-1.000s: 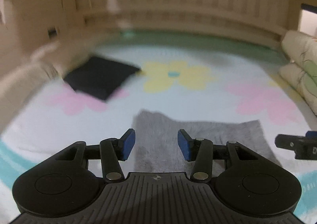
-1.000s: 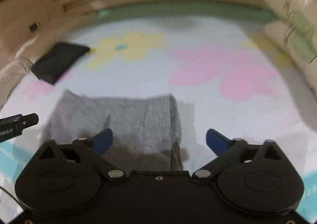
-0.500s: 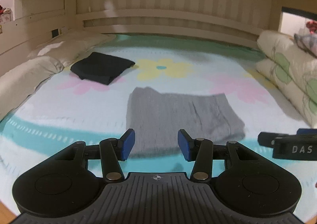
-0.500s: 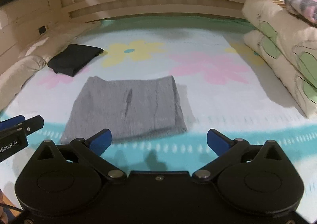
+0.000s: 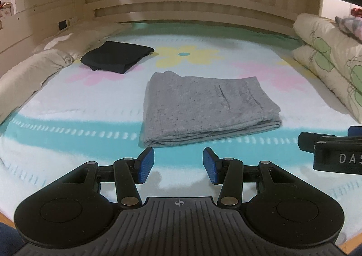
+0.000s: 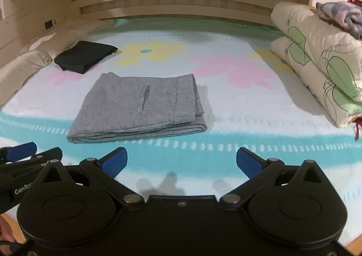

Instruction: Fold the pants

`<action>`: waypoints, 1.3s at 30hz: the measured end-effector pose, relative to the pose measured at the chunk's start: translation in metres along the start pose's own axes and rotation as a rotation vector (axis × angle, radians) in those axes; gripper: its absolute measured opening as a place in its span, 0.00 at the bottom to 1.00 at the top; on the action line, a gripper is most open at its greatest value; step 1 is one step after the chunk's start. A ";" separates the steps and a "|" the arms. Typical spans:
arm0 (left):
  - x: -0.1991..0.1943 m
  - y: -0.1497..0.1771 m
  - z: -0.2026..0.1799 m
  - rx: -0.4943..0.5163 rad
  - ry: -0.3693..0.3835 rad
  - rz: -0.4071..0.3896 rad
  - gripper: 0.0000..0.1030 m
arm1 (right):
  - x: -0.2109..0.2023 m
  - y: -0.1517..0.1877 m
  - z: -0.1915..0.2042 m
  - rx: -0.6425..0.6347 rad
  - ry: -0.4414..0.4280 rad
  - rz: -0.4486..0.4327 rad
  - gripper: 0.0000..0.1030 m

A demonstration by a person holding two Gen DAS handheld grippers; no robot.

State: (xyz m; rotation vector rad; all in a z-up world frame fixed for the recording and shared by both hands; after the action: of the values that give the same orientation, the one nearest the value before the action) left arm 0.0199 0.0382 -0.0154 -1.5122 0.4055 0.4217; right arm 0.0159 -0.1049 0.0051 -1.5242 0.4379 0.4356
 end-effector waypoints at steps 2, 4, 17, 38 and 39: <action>0.003 0.002 0.001 -0.009 -0.001 0.011 0.45 | 0.003 0.003 0.002 -0.002 0.003 0.005 0.99; 0.006 0.003 0.002 -0.018 -0.006 0.021 0.45 | 0.006 0.004 0.002 0.001 0.005 0.013 0.99; 0.017 0.006 0.005 -0.042 -0.015 0.050 0.45 | 0.027 0.016 0.010 -0.008 0.013 0.077 0.99; 0.019 0.009 -0.001 0.009 -0.026 0.052 0.45 | 0.031 0.017 0.001 0.032 0.022 0.100 0.99; 0.019 0.009 -0.001 0.010 -0.027 0.053 0.45 | 0.031 0.017 0.000 0.036 0.024 0.102 0.99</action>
State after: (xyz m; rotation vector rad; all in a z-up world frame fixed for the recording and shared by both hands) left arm 0.0318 0.0377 -0.0325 -1.4872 0.4268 0.4805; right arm 0.0332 -0.1044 -0.0263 -1.4780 0.5409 0.4871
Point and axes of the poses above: each gripper's, at about its wrist camera, not at the fingertips, and x roughly the way its jaws point, z to its left, y to its underside, the point moved 3 cm from there along x, roughly the way its jaws point, and after that the axes turned 11 degrees about -z, right-handed, at the moved point
